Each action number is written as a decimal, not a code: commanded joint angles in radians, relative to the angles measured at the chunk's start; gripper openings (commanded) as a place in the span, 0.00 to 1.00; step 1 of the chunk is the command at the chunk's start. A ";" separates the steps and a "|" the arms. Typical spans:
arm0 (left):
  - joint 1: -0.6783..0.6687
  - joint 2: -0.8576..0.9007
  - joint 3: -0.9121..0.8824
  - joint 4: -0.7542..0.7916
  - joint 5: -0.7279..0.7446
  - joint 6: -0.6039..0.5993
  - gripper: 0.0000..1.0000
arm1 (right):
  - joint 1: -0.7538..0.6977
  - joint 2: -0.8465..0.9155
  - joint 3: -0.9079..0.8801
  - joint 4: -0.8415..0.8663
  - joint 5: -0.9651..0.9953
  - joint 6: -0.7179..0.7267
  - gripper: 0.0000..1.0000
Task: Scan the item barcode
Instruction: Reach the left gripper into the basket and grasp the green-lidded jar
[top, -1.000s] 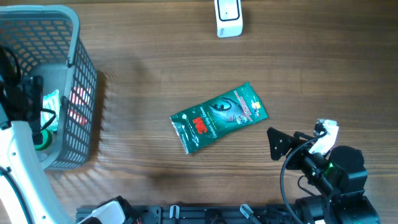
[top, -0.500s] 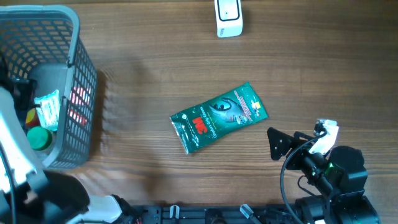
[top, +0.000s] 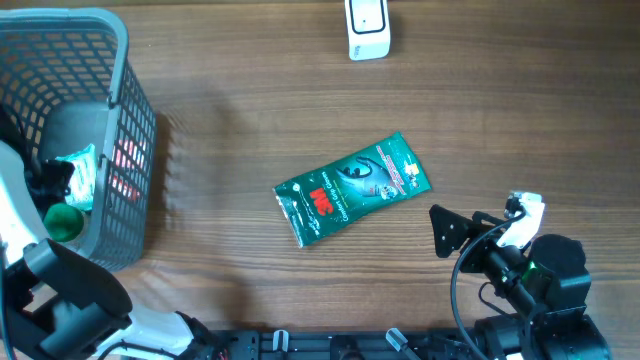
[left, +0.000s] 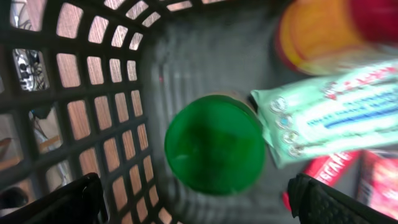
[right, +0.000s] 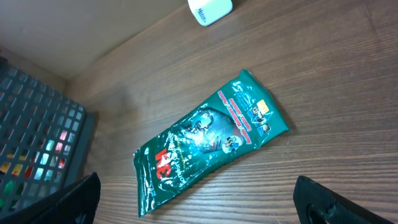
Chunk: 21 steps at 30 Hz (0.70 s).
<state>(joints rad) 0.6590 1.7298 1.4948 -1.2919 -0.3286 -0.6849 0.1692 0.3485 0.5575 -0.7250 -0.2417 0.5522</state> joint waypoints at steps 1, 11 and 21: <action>0.031 -0.002 -0.079 0.070 0.033 0.020 1.00 | 0.000 -0.005 0.001 0.005 0.017 0.005 1.00; 0.031 -0.001 -0.247 0.305 0.084 0.020 1.00 | 0.000 -0.005 0.001 0.005 0.017 0.005 1.00; 0.033 -0.004 -0.297 0.359 0.070 0.020 0.71 | 0.000 -0.005 0.001 0.005 0.017 0.005 1.00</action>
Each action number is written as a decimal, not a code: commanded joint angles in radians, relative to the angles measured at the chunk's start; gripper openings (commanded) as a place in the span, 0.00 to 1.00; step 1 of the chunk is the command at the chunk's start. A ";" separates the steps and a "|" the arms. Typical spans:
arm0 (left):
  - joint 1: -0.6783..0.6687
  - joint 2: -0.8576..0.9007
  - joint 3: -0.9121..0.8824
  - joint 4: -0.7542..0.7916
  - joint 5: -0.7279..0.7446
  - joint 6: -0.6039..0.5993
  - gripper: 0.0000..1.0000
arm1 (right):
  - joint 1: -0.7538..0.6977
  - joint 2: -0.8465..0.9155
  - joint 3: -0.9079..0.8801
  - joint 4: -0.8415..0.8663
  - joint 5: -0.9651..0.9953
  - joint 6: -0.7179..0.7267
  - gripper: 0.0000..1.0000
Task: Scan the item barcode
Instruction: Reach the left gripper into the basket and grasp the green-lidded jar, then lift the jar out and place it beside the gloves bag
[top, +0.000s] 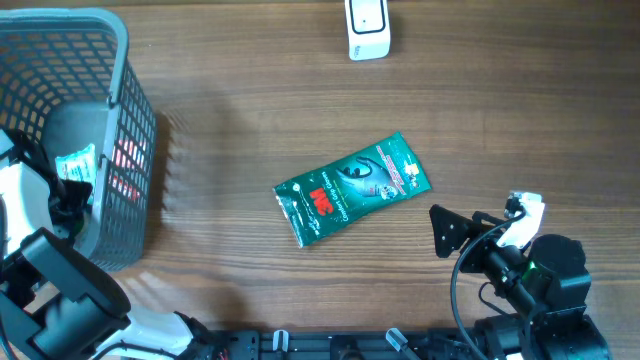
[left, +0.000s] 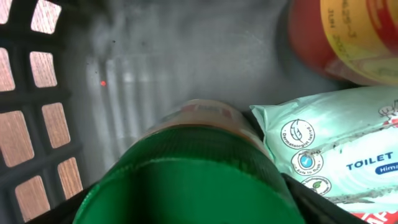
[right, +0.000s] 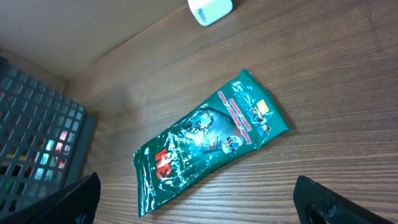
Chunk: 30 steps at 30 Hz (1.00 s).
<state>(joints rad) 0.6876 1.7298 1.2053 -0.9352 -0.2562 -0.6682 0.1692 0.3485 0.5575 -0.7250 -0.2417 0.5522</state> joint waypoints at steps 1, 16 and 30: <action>0.005 -0.006 -0.007 0.003 -0.002 0.003 0.69 | 0.000 -0.005 0.001 0.005 0.017 0.005 1.00; 0.003 -0.379 0.116 -0.101 0.193 0.003 0.69 | 0.000 -0.005 0.001 0.005 0.017 0.005 1.00; -0.072 -0.844 0.198 0.040 0.751 0.004 0.70 | 0.000 -0.005 0.001 0.005 0.017 0.005 1.00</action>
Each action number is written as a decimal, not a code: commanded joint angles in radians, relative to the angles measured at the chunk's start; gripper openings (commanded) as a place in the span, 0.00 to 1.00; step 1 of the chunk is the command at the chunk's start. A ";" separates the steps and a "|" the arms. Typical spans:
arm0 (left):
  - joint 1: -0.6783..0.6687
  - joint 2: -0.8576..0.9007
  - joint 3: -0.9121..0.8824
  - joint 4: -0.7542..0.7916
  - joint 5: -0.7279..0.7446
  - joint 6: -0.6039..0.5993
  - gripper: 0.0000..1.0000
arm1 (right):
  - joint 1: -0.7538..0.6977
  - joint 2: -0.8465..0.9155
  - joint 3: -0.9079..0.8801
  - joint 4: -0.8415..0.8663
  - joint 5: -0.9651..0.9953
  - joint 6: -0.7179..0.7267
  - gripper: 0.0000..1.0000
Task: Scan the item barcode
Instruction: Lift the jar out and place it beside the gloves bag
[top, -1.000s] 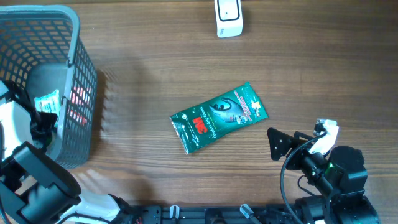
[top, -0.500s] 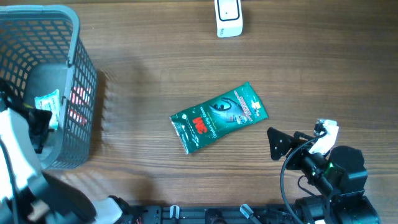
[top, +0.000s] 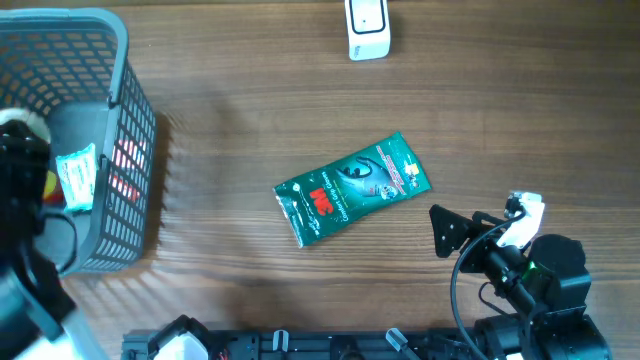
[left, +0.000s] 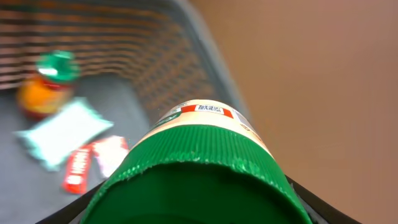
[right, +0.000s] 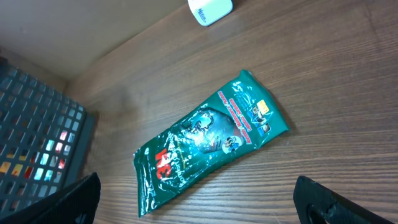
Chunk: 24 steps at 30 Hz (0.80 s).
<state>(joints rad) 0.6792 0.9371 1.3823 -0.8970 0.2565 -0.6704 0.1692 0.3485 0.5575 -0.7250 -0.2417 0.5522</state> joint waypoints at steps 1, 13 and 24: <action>-0.098 -0.060 0.021 -0.007 0.251 0.011 0.70 | 0.000 -0.005 0.001 0.005 0.017 0.005 1.00; -0.732 0.160 0.018 -0.066 0.000 0.143 0.70 | 0.000 -0.005 0.001 0.005 0.017 0.005 1.00; -1.023 0.622 0.018 0.006 -0.247 0.135 0.71 | 0.000 -0.005 0.001 0.005 0.017 0.005 1.00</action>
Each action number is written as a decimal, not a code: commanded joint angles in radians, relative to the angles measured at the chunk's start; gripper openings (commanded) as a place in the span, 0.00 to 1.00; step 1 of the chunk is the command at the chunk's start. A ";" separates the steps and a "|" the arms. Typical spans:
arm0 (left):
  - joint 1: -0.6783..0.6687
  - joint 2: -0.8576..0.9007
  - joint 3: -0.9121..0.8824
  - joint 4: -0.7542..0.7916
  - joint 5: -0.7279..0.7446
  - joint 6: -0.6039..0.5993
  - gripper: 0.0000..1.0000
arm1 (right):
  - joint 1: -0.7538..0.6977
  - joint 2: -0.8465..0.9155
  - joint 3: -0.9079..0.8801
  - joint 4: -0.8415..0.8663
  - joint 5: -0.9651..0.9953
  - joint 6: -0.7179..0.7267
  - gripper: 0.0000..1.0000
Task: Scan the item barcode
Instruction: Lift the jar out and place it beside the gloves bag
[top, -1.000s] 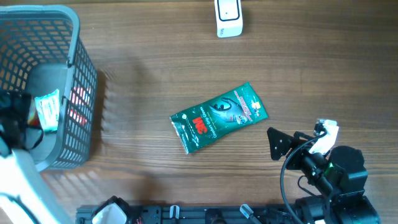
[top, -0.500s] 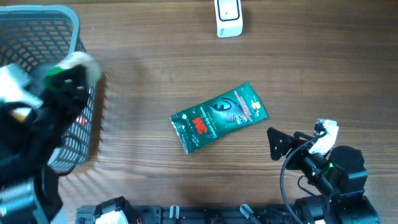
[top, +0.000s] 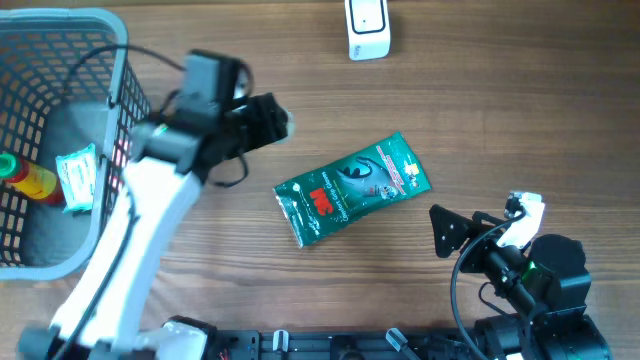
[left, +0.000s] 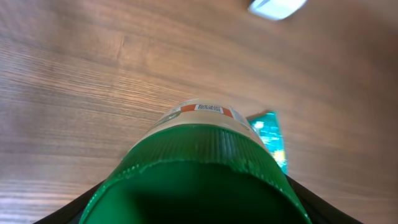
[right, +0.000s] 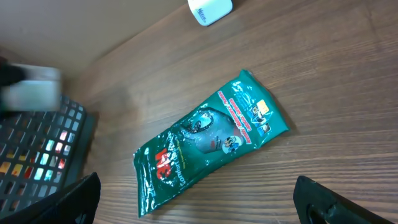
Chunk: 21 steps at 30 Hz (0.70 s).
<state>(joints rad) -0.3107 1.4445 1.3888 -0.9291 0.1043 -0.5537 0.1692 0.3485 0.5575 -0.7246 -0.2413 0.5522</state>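
My left gripper (top: 272, 118) is shut on a green-lidded jar (left: 199, 168), held over the table right of the basket. In the left wrist view the jar's lid fills the lower frame, with a pale label and red stripe at its top edge. The white scanner (top: 367, 28) stands at the far edge of the table; it also shows at the top of the left wrist view as the scanner (left: 277, 6). A green packet (top: 352, 188) lies flat mid-table. My right gripper (top: 447, 230) rests open near the front right, with nothing between its fingers, the packet (right: 208, 143) ahead of it.
A grey mesh basket (top: 130, 110) stands at the left, holding an orange bottle (top: 25, 178), a pale toilet-wipes pack (top: 75, 175) and red packets. The left arm (top: 140, 230) stretches diagonally from the front left across the basket's right side.
My left gripper was above the basket with the jar. Now it holds the jar over the table to the right of the basket, nearer the packet and scanner. The right arm has not moved.
My left gripper was open inside the basket above the green-lidded jar. It then sat low around the jar. After that it held the jar above the basket, and now holds it over the table. The right gripper and packet stayed put.
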 joint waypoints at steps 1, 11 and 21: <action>-0.037 0.153 0.011 0.051 -0.099 0.018 0.71 | 0.000 -0.005 0.001 0.004 0.016 0.005 1.00; -0.047 0.425 0.011 0.166 -0.175 0.031 0.72 | 0.000 -0.005 0.001 0.004 0.016 0.005 1.00; -0.165 0.460 0.010 0.158 -0.276 0.130 0.77 | 0.000 -0.005 0.001 0.004 0.016 0.005 1.00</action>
<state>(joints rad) -0.4320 1.8862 1.3888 -0.7727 -0.1062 -0.4633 0.1692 0.3485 0.5575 -0.7250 -0.2413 0.5522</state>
